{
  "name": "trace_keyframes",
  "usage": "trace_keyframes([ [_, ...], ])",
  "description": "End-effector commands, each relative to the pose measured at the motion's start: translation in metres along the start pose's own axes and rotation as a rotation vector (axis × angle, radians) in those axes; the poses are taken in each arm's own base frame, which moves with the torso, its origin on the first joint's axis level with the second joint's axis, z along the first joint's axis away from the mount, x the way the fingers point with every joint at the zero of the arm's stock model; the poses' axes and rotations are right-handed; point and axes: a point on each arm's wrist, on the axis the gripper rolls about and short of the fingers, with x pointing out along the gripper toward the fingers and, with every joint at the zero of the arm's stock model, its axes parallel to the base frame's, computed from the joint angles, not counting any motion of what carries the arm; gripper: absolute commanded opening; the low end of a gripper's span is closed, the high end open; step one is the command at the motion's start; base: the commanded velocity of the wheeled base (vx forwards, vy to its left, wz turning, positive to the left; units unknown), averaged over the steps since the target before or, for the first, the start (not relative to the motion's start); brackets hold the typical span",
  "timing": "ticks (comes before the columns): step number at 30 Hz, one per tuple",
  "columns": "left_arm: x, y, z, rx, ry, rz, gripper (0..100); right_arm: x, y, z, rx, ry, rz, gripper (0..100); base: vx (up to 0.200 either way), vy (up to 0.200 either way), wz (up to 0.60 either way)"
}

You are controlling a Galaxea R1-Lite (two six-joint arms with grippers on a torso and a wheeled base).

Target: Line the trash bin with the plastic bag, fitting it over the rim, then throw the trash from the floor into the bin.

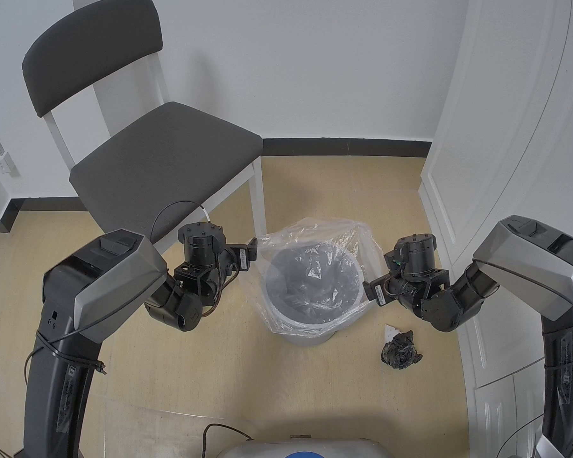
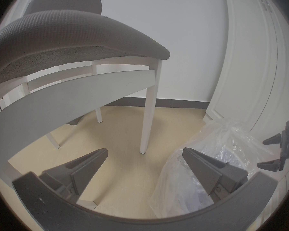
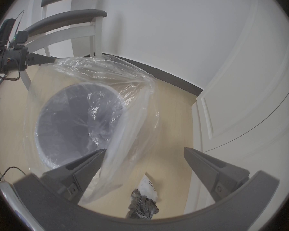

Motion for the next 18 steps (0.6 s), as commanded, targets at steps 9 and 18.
trace_keyframes([
  [9, 0.007, 0.004, -0.02, 0.014, 0.073, 0.027, 100, 0.025, -0.005, -0.053, 0.019, 0.034, -0.041, 100, 0.0, 0.0, 0.0],
  [18, 0.004, 0.006, -0.026, 0.022, 0.109, 0.031, 100, 0.034, 0.0, -0.074, 0.019, 0.057, -0.034, 100, 0.0, 0.0, 0.0],
])
